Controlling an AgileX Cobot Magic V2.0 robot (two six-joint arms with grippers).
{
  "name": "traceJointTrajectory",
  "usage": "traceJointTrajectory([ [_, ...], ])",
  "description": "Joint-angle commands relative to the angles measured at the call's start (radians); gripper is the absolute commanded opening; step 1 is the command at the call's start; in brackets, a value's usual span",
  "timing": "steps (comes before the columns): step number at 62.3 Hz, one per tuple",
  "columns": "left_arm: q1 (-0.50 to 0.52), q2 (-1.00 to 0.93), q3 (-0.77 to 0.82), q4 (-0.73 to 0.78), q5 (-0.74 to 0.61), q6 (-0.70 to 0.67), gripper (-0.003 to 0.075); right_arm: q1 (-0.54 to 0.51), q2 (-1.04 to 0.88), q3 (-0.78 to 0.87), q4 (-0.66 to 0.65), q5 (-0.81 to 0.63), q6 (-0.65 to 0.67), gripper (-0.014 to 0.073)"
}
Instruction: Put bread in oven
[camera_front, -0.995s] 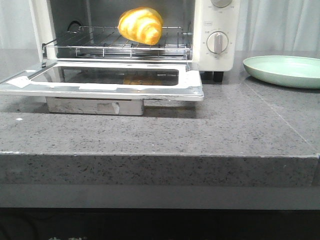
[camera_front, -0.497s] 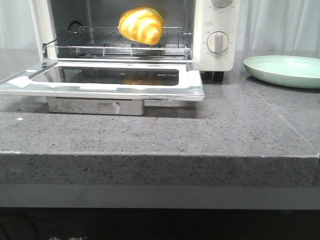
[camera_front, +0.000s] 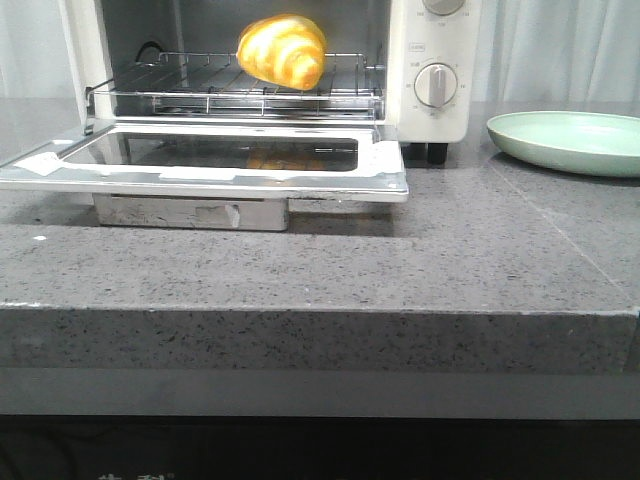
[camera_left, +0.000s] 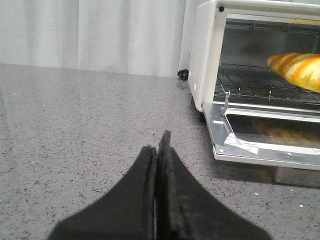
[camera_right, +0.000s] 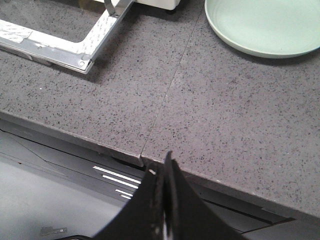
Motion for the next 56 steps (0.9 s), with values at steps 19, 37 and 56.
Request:
traceJointTrajectory([
  [19,0.002,-0.022,0.024,-0.010,-0.081,-0.001,-0.0018,-0.114,-0.107,0.090,0.014,-0.164,-0.010,-0.0117],
  [37,0.002,-0.022,0.024,-0.010,-0.081,-0.001,-0.0018,-0.332,-0.371,0.508,0.065,-0.625,-0.011,-0.0116],
  [56,0.002,-0.022,0.024,-0.010,-0.081,-0.001,-0.0018,-0.402,-0.549,0.778,0.140,-0.849,-0.011,-0.0116],
])
